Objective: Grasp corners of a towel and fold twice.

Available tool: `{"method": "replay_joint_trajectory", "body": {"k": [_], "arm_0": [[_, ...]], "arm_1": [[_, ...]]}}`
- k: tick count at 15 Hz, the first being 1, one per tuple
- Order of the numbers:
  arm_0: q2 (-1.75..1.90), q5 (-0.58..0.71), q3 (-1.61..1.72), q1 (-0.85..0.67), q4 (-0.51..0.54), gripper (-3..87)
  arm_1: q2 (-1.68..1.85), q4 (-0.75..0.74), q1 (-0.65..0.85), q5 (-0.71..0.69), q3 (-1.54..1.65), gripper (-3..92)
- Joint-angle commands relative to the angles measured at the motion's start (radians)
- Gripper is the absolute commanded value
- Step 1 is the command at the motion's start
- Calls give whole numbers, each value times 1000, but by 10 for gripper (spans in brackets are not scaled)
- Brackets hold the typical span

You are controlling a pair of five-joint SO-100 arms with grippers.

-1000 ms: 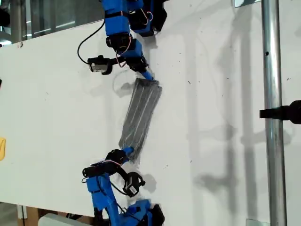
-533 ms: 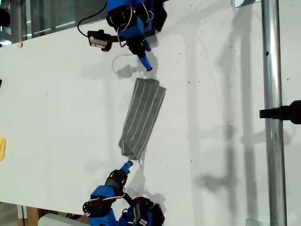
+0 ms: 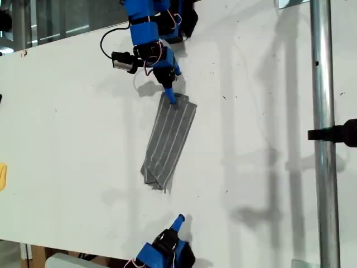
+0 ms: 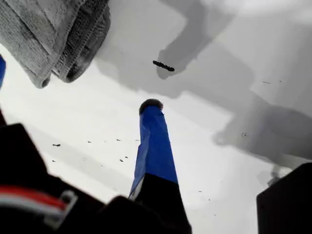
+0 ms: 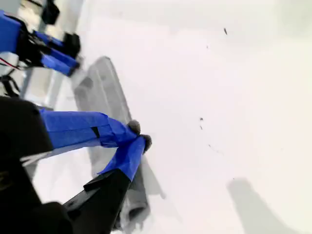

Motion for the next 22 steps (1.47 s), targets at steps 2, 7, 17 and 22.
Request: {"method": "replay_joint_trajectory", "body": {"k": [2, 7, 17, 22], "arm_0": [[371, -12, 60, -37, -37, -28], [368, -146, 213, 23, -118, -28], [368, -178, 207, 60, -61, -29], [368, -176, 206, 69, -46, -29]], "arm_1": [[84, 5, 51, 15, 43, 512], [-310, -229, 100, 11, -127, 500], [-620, -543, 176, -35, -327, 43], [-92, 40, 160, -149, -281, 0]]}}
